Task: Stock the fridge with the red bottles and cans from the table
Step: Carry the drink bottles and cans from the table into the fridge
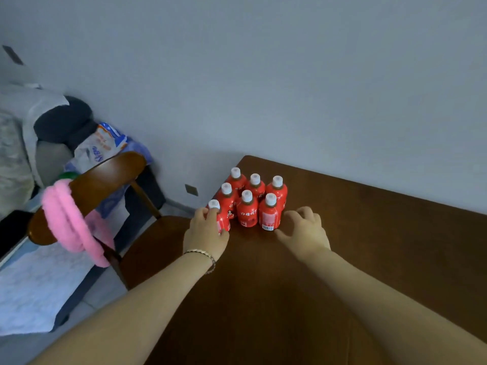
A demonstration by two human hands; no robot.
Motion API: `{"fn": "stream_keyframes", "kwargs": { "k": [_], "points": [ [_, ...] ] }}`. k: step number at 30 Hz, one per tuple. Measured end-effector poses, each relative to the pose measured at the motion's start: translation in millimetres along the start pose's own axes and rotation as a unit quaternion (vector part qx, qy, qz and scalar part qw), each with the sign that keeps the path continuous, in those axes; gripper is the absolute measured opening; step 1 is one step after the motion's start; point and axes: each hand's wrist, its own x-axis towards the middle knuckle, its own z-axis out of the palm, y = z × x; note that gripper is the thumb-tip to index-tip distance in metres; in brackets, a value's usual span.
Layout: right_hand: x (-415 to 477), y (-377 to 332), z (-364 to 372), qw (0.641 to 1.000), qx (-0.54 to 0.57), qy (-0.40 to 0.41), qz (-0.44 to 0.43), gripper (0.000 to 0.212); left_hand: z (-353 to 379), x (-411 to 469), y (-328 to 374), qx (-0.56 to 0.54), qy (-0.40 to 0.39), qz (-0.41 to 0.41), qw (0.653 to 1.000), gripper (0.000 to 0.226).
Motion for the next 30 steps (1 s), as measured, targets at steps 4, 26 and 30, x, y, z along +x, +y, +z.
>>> {"fn": "stream_keyframes", "kwargs": {
  "k": [4,26,30],
  "points": [
    [62.0,-24.6,20.9,0.998,-0.058,-0.016,0.008,0.066,22.9,70.2,-21.2,0.042,-0.039,0.015,0.998,0.061],
    [173.2,-41.4,84.5,0.944,-0.246,-0.077,-0.205,0.057,71.7,157.2,-52.6,0.098,-0.075,0.161,0.979,0.044],
    [172.2,-44.4,81.6,0.934,-0.262,-0.093,-0.225,0.049,71.0,157.3,-50.7,0.105,-0.078,0.16,0.978,0.044]
  ]
}}
